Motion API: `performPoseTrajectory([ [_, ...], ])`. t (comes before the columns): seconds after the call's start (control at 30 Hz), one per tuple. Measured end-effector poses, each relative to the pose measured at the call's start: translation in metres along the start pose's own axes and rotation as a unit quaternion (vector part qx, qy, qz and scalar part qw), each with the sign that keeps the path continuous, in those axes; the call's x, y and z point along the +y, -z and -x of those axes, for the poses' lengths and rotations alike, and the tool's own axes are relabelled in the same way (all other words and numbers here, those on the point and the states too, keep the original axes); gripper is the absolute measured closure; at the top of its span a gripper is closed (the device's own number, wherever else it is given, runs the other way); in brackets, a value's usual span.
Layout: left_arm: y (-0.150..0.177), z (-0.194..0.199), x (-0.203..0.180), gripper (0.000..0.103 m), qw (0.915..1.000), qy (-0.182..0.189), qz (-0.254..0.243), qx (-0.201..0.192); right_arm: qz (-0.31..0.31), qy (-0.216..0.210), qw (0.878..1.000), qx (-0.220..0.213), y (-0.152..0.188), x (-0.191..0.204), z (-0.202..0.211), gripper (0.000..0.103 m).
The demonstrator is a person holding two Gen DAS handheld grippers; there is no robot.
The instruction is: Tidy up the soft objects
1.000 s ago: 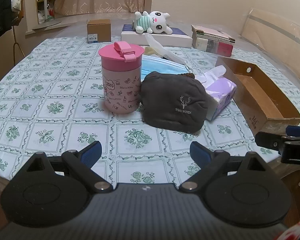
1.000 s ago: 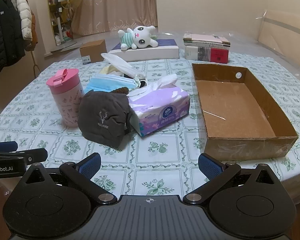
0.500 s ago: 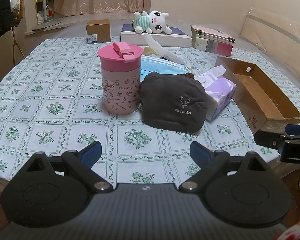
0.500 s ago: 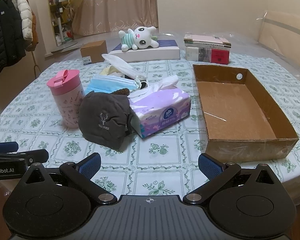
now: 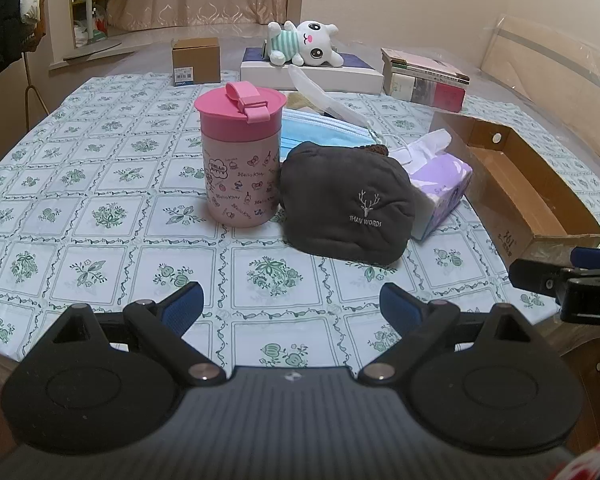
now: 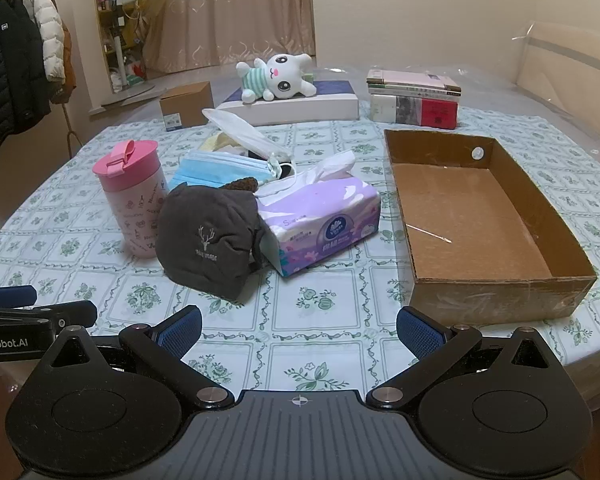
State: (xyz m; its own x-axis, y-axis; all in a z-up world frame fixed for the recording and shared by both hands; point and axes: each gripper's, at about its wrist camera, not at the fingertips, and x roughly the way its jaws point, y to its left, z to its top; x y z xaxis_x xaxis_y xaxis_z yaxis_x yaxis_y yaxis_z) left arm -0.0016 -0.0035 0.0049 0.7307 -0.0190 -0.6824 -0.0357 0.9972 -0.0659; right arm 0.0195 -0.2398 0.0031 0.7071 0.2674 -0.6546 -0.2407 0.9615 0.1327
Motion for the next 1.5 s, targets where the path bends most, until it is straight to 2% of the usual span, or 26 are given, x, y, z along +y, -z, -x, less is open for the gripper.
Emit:
performPoseTrajectory([
  [0.5, 0.002, -0.003, 0.005, 0.009, 1.0, 0.002, 0.001, -0.001, 0.009, -0.002, 1.0, -0.004, 0.003, 0.001, -0.003, 0.0],
  [0.87, -0.005, -0.013, 0.025, 0.009, 0.9999, 0.002, -0.006, -0.01, 0.071, -0.024, 0.997, -0.025, 0.004, 0.02, -0.017, 0.0],
  [1.0, -0.011, -0.02, 0.038, 0.009, 0.9999, 0.009, 0.009, -0.004, 0.108, -0.031, 0.993, -0.032, 0.004, 0.032, -0.028, 0.0],
  [1.13, -0.014, -0.031, 0.048, 0.009, 1.0, 0.004, 0.001, -0.001, 0.138, -0.036, 0.989, -0.039, 0.001, 0.042, -0.042, 0.001],
  [1.37, -0.017, -0.053, 0.056, 0.009, 0.9985, 0.016, -0.052, -0.009, 0.207, -0.04, 0.976, -0.049, -0.005, 0.062, -0.073, 0.001],
  [1.5, -0.021, -0.067, 0.061, 0.009, 0.9975, 0.023, -0.067, -0.009, 0.248, -0.038, 0.966, -0.056, -0.008, 0.073, -0.092, 0.001],
])
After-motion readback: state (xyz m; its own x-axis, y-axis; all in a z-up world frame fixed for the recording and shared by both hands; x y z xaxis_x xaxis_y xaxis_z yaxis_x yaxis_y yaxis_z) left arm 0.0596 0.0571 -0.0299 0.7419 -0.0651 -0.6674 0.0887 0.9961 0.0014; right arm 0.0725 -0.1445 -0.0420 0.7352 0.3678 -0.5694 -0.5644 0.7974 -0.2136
